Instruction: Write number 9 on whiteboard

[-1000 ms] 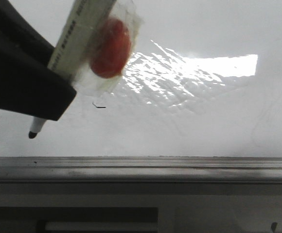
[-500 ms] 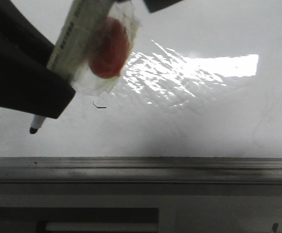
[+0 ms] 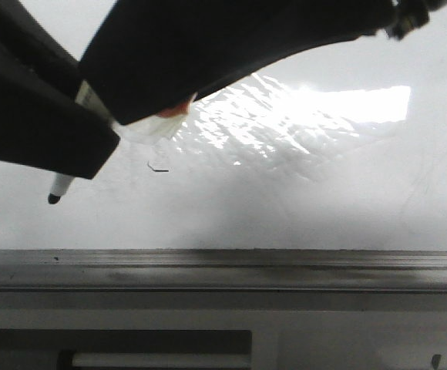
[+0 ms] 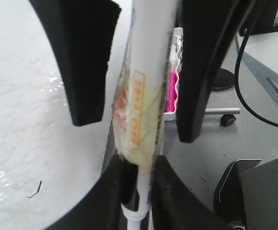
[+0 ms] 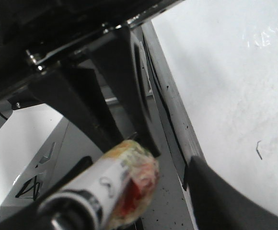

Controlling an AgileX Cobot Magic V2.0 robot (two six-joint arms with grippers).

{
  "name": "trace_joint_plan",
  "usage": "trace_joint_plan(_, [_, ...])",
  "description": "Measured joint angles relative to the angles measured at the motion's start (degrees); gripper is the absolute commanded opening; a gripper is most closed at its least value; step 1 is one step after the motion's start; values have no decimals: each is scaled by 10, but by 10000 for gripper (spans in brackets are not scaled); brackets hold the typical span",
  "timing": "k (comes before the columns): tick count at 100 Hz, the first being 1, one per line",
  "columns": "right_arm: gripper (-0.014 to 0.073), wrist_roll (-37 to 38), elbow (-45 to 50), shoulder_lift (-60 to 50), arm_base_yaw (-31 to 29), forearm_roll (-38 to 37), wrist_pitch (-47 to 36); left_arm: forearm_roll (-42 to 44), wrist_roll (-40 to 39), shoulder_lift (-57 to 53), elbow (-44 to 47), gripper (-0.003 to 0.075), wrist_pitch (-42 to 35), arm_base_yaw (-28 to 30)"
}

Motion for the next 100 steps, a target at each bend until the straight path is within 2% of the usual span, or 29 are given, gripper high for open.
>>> trace_joint_plan(12, [164, -1, 0, 0, 1, 7, 0, 0, -1, 0, 0, -20, -7, 0])
trace_joint_plan(25, [162, -3, 0, 0, 8, 8, -5, 0, -9, 0, 0, -20, -7, 1])
trace_joint_plan(31, [194, -3, 0, 0, 17, 5, -11, 0, -10, -1, 0, -20, -7, 2])
trace_joint_plan(43, [353, -3, 0, 0, 41, 0, -40, 4, -10, -1, 0, -20, 0, 2])
trace_joint_plan(50, [384, -3, 0, 1, 57, 12, -63, 3, -4, -1, 0, -20, 2, 2])
trace_joint_plan(58, [342, -3, 0, 1, 67, 21, -85, 1, 0, -1, 0, -20, 7, 2])
trace_joint_plan(71, [164, -3, 0, 1, 70, 24, -93, 1, 1, -1, 0, -20, 7, 2])
trace_joint_plan(77, [132, -3, 0, 1, 70, 24, -91, 1, 1, -1, 0, -20, 6, 2])
trace_joint_plan(86, [188, -4, 0, 1, 70, 19, -87, 0, -6, -1, 0, -20, 6, 2])
trace_joint_plan(100, [396, -4, -1, 1, 70, 5, -79, 0, -1, -1, 0, -20, 6, 2])
